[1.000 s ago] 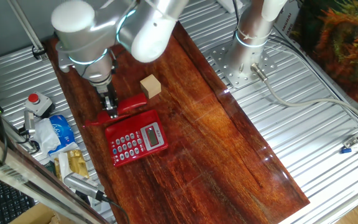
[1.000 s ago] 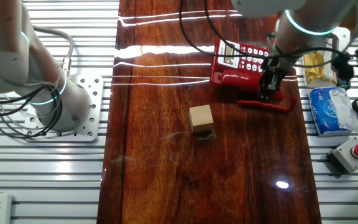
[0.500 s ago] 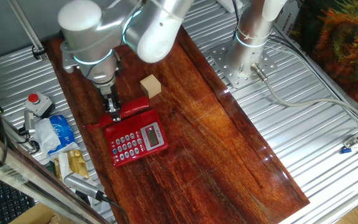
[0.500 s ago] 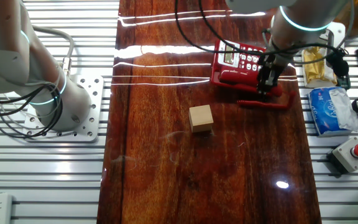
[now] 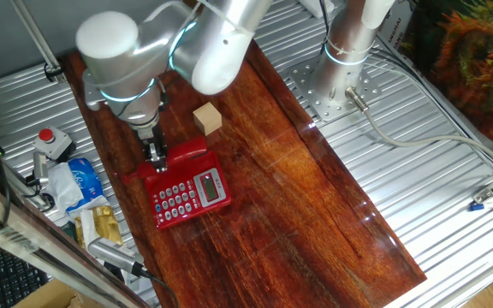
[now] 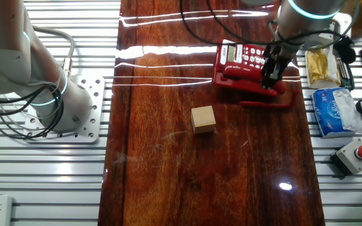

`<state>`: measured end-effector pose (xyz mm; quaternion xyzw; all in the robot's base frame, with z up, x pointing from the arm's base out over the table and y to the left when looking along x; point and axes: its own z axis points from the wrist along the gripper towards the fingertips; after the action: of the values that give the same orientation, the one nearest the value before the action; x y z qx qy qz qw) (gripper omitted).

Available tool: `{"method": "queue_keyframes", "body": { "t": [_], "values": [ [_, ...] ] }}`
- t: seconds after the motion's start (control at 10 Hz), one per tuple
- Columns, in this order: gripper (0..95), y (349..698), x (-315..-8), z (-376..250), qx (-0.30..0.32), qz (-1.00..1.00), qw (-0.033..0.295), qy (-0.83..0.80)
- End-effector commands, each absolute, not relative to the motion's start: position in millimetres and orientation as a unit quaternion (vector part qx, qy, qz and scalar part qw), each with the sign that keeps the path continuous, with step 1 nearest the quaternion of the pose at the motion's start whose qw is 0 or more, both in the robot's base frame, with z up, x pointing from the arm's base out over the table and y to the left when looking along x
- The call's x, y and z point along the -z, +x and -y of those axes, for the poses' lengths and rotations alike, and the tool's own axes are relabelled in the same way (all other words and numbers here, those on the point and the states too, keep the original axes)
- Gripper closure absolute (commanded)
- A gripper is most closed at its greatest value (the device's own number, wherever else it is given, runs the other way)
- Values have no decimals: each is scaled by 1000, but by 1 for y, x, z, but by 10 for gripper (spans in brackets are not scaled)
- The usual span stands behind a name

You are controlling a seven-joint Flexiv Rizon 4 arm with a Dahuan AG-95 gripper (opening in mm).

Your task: Place the handset of the telephone on the corresponding phone cradle

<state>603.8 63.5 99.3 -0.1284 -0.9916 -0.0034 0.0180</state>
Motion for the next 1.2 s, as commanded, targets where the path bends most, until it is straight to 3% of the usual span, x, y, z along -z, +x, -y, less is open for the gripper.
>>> {"method": "queue_keyframes", "body": {
  "t": [0.1, 1.2],
  "values": [
    [950, 602, -101, -64, 5, 992, 16, -128],
    [950, 597, -78, -73, 13, 992, -3, -128]
  ]
}}
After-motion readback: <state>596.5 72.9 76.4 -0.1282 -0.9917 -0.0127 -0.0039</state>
